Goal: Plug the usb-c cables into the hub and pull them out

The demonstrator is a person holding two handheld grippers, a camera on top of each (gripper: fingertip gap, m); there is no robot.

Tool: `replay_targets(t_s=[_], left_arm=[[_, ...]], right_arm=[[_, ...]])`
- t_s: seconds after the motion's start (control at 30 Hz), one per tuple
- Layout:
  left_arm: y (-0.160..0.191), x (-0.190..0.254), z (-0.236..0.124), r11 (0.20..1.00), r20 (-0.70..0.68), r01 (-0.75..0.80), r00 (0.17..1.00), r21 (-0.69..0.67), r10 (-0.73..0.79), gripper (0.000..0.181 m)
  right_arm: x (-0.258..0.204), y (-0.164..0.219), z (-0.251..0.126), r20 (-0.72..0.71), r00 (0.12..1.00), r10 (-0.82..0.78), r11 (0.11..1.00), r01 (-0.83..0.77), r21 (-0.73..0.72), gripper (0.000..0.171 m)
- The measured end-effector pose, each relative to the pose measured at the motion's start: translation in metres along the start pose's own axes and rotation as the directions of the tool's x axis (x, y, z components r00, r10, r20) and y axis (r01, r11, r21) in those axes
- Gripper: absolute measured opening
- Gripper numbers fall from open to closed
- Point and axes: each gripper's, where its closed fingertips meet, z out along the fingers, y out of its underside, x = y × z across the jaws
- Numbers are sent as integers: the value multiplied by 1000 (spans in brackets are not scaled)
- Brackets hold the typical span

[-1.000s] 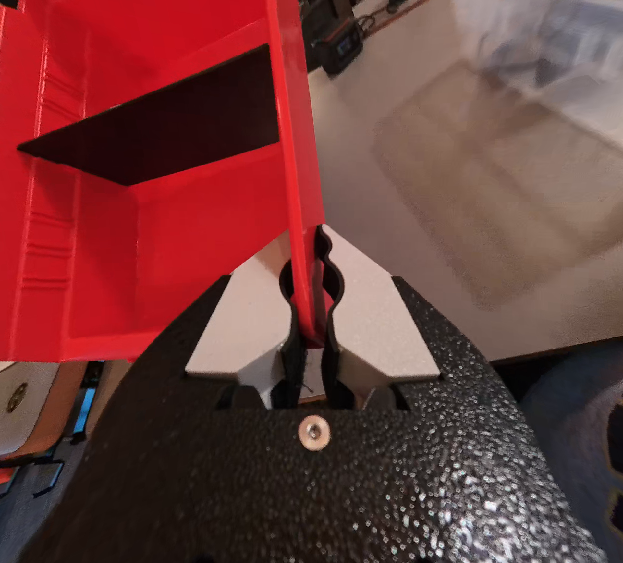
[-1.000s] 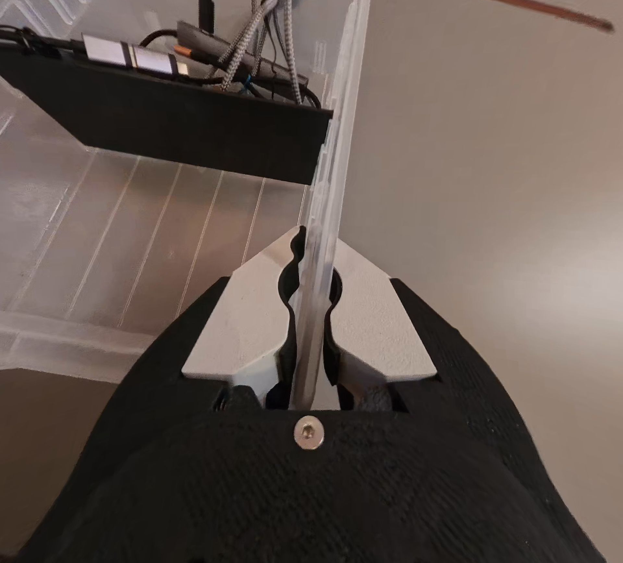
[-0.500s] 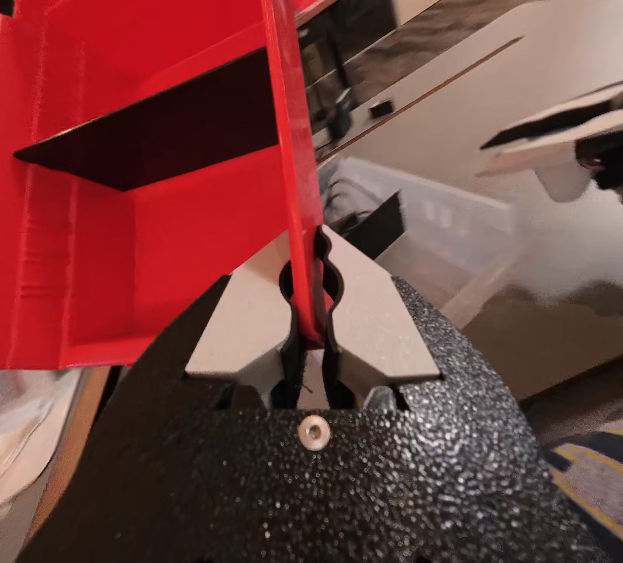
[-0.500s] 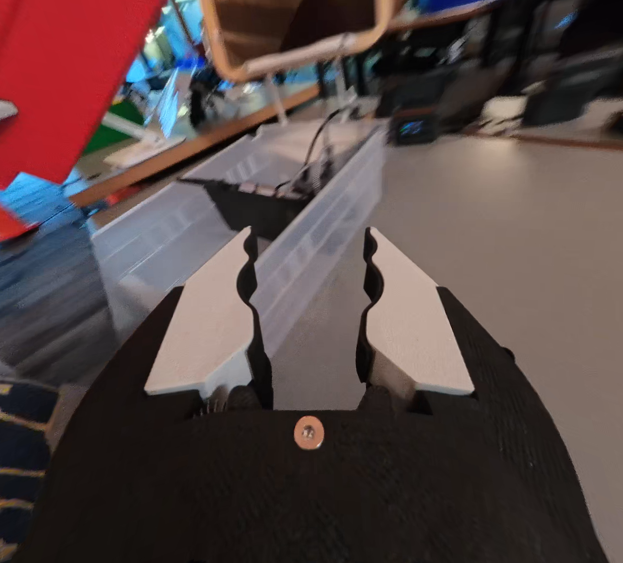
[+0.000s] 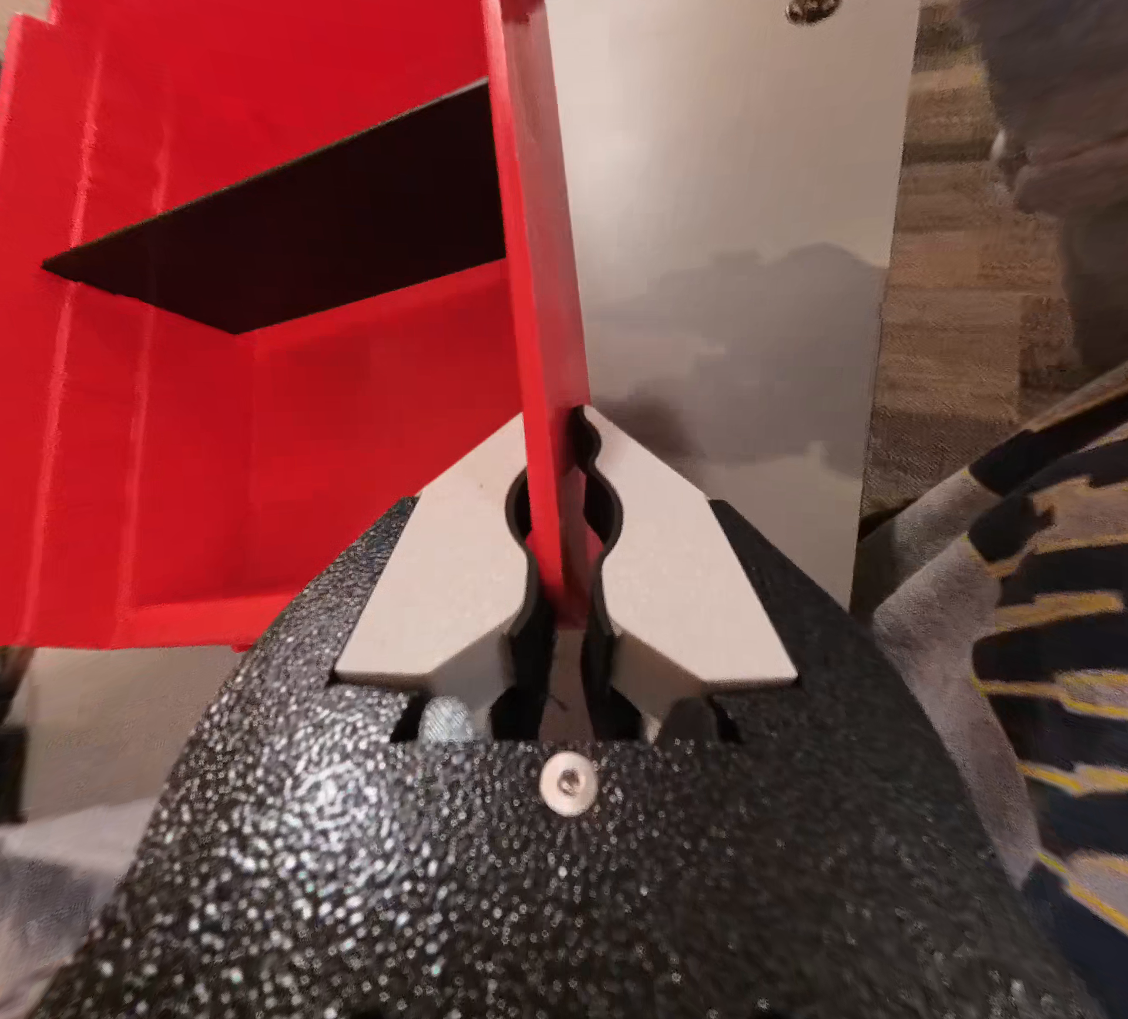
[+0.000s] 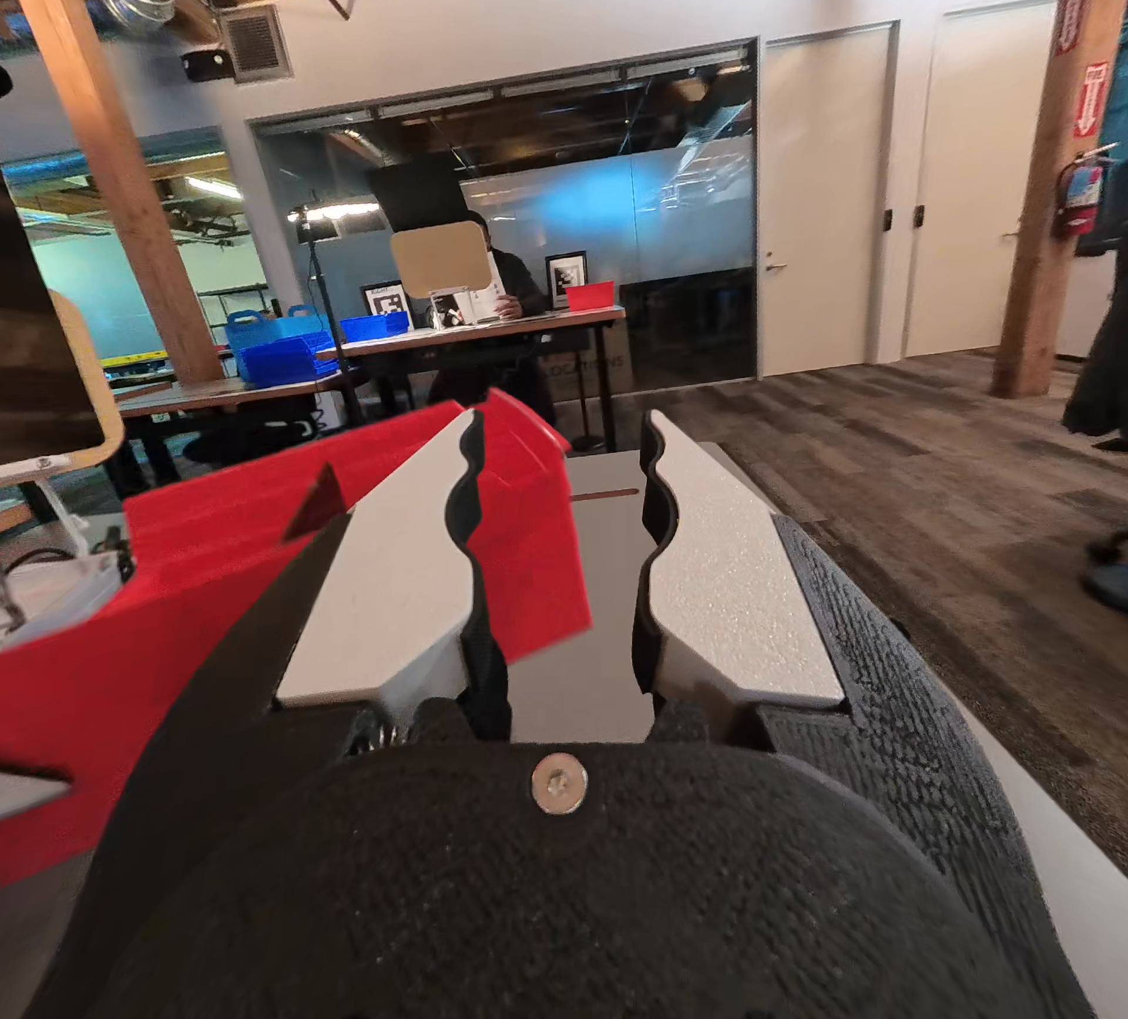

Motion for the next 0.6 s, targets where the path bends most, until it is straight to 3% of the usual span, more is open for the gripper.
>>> replay_targets(t_s=[0.27, 0.6], left_arm=[[24, 11, 81, 988, -29, 7, 1000, -156, -12, 5], [37, 14, 101, 985, -20, 52, 998, -164, -57, 5]], right_arm=[[5, 26, 12, 51, 998, -46, 997, 49, -63, 51], [-4, 34, 18, 66, 995, -69, 997, 71, -33, 44]])
